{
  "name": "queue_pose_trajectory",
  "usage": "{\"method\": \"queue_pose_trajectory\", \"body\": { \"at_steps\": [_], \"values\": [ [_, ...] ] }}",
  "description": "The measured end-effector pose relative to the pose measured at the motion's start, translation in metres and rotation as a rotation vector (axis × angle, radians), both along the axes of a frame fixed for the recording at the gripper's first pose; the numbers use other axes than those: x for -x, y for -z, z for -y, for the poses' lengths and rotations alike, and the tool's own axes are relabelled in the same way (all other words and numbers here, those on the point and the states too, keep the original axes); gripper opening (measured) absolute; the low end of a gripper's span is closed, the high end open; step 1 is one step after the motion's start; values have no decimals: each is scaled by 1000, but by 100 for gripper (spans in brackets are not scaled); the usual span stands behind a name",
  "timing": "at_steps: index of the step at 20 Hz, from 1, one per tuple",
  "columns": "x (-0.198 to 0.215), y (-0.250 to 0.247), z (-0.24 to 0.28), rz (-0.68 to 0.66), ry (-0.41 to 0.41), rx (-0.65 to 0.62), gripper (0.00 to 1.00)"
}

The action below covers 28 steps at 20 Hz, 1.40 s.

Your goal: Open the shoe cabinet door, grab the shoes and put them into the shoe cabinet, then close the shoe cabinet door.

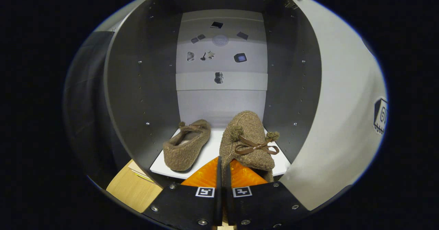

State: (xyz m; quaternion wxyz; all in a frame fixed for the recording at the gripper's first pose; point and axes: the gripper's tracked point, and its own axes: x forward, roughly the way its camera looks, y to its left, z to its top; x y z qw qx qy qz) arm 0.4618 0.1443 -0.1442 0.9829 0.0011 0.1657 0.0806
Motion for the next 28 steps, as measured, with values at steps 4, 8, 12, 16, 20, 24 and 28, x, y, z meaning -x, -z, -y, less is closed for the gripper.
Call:
{"method": "queue_pose_trajectory", "body": {
  "at_steps": [4,8,12,16,20,24,28],
  "values": [
    [-44,-4,9,-8,-8,28,5],
    [-85,14,12,-44,-26,61,5],
    [-118,32,8,-74,-40,99,5],
    [-135,51,-3,-122,-67,98,5],
    [-139,58,-7,-151,-64,79,7],
    [-138,55,-9,-152,-47,53,20],
    [-131,50,-11,-150,-35,59,22]
  ]
}}
